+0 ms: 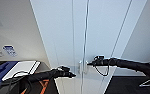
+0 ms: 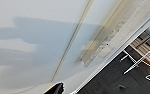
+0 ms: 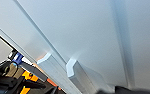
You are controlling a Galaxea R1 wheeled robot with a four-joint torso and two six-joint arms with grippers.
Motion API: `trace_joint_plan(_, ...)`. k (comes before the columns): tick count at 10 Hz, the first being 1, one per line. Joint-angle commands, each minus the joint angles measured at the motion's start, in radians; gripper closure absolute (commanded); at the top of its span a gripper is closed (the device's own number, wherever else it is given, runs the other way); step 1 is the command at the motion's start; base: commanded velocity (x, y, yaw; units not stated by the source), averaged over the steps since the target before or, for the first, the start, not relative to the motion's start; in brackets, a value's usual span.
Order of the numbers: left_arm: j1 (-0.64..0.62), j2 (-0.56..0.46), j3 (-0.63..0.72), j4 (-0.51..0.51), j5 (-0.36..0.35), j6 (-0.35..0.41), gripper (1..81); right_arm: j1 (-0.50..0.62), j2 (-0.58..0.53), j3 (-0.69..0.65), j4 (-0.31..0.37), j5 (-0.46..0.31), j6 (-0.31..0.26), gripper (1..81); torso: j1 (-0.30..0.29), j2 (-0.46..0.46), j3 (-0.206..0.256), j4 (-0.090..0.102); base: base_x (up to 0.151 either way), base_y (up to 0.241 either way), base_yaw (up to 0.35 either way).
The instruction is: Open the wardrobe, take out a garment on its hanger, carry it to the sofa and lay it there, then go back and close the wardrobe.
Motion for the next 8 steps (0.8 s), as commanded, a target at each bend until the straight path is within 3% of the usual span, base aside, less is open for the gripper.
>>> trace_joint_plan(1, -0.166, 0.033, -0.036, 0.002, 0.006, 0.002, 1.0, 0.17, 0.033, -0.004, 0.012, 0.004, 0.004, 1.0, 0.0, 0.0, 0.0, 0.0, 0.0, 0.0, 0.0)
trace_joint_plan(8, -0.215, 0.151, -0.156, 0.005, 0.009, 0.006, 1.0, 0.124, 0.065, -0.016, 0.009, 0.032, 0.002, 1.0, 0.0, 0.0, 0.0, 0.0, 0.0, 0.0, 0.0)
